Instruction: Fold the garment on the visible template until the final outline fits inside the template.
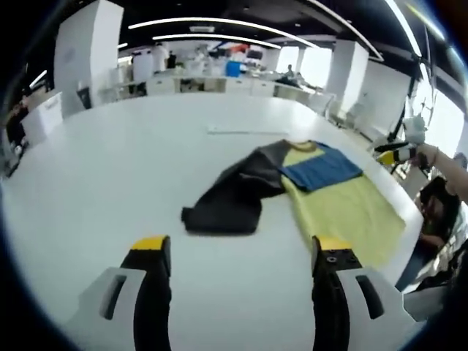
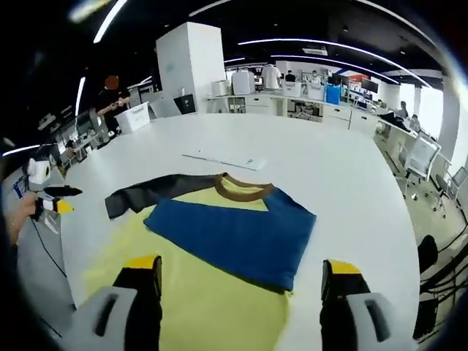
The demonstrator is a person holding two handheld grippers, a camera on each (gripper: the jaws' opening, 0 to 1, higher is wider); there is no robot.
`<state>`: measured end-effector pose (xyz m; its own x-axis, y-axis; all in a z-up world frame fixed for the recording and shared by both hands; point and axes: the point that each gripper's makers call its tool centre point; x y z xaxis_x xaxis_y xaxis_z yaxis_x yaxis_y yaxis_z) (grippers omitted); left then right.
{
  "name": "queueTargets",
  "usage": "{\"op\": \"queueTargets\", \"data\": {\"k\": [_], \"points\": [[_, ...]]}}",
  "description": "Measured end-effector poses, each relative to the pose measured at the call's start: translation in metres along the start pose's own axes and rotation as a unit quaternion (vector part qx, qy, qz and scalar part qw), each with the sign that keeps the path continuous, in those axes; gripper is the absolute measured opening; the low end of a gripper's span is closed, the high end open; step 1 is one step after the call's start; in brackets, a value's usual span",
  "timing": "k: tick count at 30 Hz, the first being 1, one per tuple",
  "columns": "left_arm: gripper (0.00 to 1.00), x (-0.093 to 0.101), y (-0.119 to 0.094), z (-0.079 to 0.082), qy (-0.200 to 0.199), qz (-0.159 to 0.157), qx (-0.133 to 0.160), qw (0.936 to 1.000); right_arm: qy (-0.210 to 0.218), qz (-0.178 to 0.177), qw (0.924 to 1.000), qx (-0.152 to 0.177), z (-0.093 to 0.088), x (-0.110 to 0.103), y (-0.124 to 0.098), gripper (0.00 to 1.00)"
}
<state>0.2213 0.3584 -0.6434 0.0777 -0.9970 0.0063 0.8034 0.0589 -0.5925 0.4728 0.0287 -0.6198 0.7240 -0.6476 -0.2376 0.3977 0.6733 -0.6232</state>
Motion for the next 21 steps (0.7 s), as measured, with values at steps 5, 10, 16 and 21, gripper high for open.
{"op": "queueTargets", "data": {"k": [5, 10, 16, 21], "points": [[0.70, -0.005, 0.006, -0.005, -0.037, 0.010, -0.010, 0.9992, -0.007, 0.013, 0.9997, 0.018, 0.006, -0.016, -0.017, 1.00], [0.66, -0.006, 0.010, 0.000, -0.063, 0.013, 0.003, 0.9979, -0.009, 0.023, 0.9992, 0.030, 0.007, -0.027, -0.030, 1.00], [0.58, -0.014, 0.020, -0.005, -0.101, 0.036, 0.000, 0.9942, -0.026, 0.040, 0.9983, 0.034, 0.002, -0.043, -0.041, 1.00], [0.49, -0.018, 0.031, -0.011, -0.137, 0.048, -0.009, 0.9894, -0.049, 0.044, 0.9973, 0.034, -0.004, -0.056, -0.048, 0.99]]}}
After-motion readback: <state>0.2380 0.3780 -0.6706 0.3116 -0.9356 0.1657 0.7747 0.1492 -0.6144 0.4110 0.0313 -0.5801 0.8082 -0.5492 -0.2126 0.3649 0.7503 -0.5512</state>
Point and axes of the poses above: the point that each gripper's makers call its tool centre point, and the gripper's own axes: y roughly forward along the fingers, x roughly to its right, z roughly out of its top, and after that the axes turned 11 degrees about y, right-handed
